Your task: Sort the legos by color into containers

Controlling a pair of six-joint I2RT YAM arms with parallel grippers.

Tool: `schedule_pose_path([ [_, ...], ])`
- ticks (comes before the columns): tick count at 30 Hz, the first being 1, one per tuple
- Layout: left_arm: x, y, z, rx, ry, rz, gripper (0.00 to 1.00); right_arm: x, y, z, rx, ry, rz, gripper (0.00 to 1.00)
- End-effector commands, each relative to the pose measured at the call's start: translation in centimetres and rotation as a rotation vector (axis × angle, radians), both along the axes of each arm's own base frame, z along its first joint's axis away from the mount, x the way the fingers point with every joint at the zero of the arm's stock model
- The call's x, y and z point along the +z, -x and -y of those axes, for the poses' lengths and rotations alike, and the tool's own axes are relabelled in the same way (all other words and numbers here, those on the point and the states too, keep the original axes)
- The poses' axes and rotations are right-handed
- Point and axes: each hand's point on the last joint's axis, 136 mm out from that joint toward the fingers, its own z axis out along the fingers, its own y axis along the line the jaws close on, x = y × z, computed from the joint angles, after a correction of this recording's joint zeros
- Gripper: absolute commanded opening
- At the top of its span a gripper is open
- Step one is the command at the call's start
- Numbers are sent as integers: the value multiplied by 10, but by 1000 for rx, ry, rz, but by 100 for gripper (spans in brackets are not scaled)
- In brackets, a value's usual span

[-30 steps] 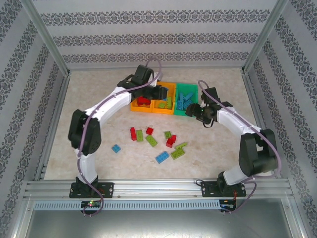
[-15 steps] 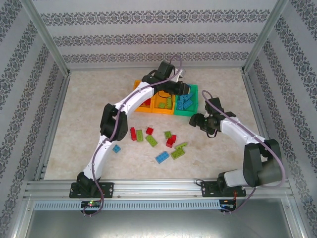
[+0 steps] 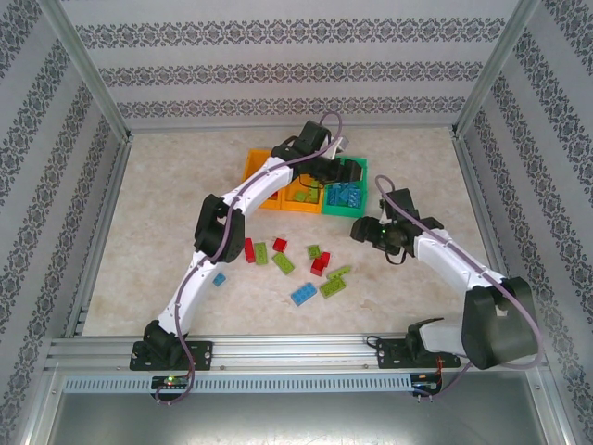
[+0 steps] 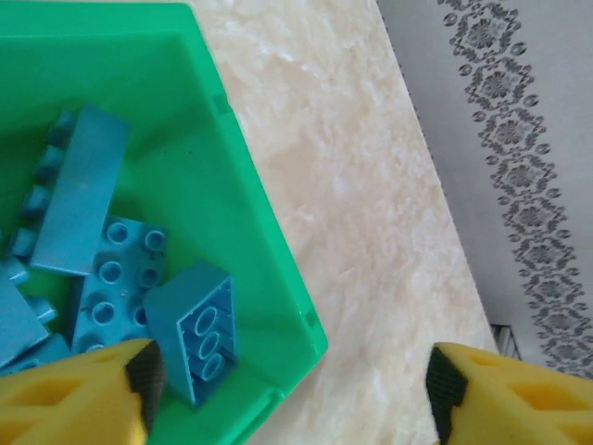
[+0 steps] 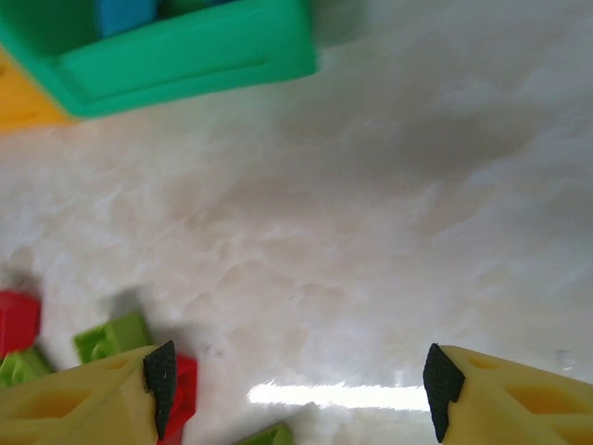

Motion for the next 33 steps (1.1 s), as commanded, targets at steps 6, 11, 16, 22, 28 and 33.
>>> schedule_pose_path([
  [6, 82, 7, -17, 58, 42, 126, 100, 4, 22, -44, 293, 50, -14, 74],
  [11, 102, 16, -30, 85, 36, 171, 100, -5, 23, -73, 375, 58, -54, 72],
  [16, 95, 24, -54, 113, -8, 158, 100, -4, 37, -105, 525, 75, -43, 71],
  [22, 81, 28, -98, 199, -4, 113, 100, -10, 57, -107, 684, 182, -33, 73],
  [28, 73, 27, -148, 309, 12, 80, 100, -15, 64, -119, 826, 281, -9, 73],
  [33, 66, 33, -181, 372, -12, 64, 100, -20, 65, -132, 905, 342, 13, 75],
])
